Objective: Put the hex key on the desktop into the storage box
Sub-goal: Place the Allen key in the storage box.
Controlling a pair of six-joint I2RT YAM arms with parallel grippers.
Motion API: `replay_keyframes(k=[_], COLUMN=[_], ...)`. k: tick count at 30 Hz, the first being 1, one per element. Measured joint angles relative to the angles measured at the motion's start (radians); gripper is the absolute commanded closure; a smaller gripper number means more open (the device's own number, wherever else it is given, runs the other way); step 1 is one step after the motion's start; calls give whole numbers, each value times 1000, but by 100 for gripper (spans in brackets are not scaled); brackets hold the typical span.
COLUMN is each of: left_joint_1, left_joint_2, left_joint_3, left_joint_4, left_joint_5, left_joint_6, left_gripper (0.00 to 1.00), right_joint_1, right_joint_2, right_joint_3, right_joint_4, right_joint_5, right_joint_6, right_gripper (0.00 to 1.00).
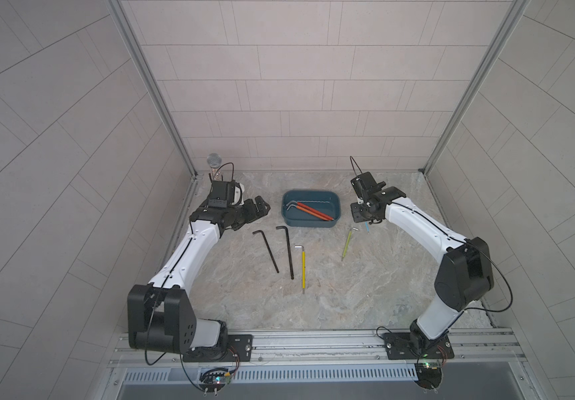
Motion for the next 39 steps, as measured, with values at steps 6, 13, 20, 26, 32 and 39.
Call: replay_keyframes(k=[6,13,20,26,32,39], left_joint_1=[0,0,-5,-7,-7,-7], left_joint_2=[0,13,35,38,46,46], left_joint_3=[-12,-13,-13,-13,-14,-15], left_joint_4=[5,8,9,14,15,14], left_joint_5=[2,12,24,31,34,34], left_joint_6=[0,-1,-3,-10,-11,-10], left_gripper=[0,0,0,0,0,0], right_joint_1=[-5,-5,0,52,119,146], right_joint_2=[251,490,565,568,643,723], right_joint_3=[320,610,712,723,790,817], right_joint_4=[-62,-137,-161,-140,-111,-111], right_joint_5=[-40,-126,-205,-243,-270,-284], right_joint_6=[-123,-221,-288,-353,-390,-398], right_gripper=[100,100,100,100,100,94])
